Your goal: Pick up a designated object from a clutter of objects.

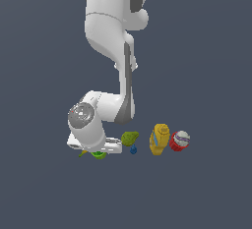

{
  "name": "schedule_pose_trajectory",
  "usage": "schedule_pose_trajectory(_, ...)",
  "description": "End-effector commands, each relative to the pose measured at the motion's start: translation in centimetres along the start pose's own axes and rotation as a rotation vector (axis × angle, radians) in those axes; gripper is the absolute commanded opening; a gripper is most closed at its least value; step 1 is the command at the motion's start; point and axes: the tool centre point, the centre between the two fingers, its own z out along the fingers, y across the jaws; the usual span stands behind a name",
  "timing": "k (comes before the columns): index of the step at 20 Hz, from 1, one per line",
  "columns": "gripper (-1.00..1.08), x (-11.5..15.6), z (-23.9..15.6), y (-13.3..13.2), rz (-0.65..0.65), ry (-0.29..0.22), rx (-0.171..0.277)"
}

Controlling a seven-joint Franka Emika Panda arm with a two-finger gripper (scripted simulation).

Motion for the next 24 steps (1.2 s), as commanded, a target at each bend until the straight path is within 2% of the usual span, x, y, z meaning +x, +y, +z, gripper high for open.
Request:
schedule_pose_trajectory(1,-1.0,0.0,0.0,0.0,0.0,0.001,0.0)
schedule_pose_trajectory(14,-1.0,-0.3,-1.2,0.0,0.0,0.0,0.0)
schedule_pose_trajectory(24,-1.0,-2.1,-7.2,-0.2,0.0,0.0,0.0)
